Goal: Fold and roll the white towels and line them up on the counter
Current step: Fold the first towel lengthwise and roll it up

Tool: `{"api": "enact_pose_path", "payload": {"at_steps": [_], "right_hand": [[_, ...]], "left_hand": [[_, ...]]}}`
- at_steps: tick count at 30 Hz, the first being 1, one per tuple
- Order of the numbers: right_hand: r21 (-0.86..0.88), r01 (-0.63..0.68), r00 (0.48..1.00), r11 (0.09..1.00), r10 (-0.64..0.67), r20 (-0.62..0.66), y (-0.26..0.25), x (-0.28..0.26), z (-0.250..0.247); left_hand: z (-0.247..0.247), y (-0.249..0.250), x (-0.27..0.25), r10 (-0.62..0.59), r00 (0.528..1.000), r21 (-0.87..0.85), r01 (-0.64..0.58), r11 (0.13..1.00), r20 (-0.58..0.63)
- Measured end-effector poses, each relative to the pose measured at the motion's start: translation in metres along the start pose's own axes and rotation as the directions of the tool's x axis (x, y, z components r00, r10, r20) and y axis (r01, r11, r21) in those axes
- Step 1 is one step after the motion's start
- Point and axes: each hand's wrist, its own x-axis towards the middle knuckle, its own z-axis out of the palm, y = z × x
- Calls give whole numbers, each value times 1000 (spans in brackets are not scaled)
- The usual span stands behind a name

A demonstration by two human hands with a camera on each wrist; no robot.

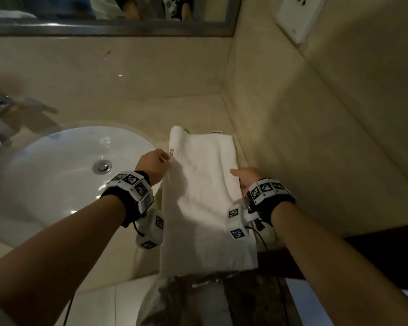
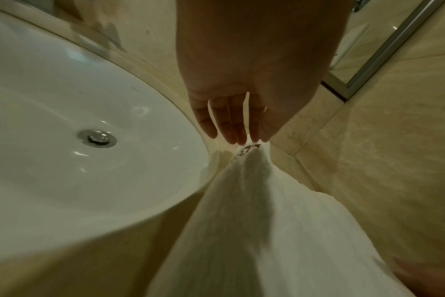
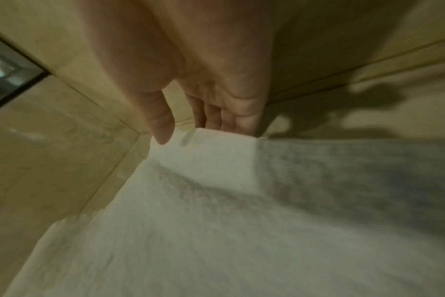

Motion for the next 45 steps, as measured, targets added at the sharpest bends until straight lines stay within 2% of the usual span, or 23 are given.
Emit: {"api": "enact_pose_path", "payload": {"at_steps": [4,7,11,17,20,23,26,31,37,39,40,42,45], "right_hand": [[17,28,999,999,-27,-47,-27,32,3],[111,84,993,990,-74,-90,-48,45,6],[175,156,983,972,-136,-124,-64,59,7],[304,228,973,925,-213,-84,-76,50,-2],[306,250,968,918,-230,-101,-80,47,-6],[230,284,950,931,-241,-199,-81,54,-4],[112,242,944,964,-207,-258,-80,64,2],[-149,153,930,977,-193,-312,-73,78,14],[-298,106,909,949,-215,-358,-78,84,20],[-317,95,907,944,-213,-363,-80,85,20],[-319,87,909,944,-206,-362,-81,85,20],[-332,79,914,940,-201,-353,-82,84,20],[-339,93,929,936,-204,-308,-82,82,22]], "left_hand": [[-4,12,46,82,996,13,-83,996,30],[-2,24,70,201,977,74,-207,976,78],[1,38,94,276,951,104,-291,951,141],[11,60,116,367,883,49,-397,916,293],[20,67,126,353,820,114,-445,888,450],[20,66,133,290,800,291,-489,822,526],[0,57,137,172,837,449,-439,778,520],[-33,27,153,84,861,437,-336,834,502],[-23,16,156,66,923,570,-289,769,380],[-20,21,153,119,941,598,-295,745,316],[-19,22,151,159,948,589,-298,751,278],[-20,20,149,178,958,481,-268,835,224],[-24,12,145,120,949,355,-224,908,291]]}}
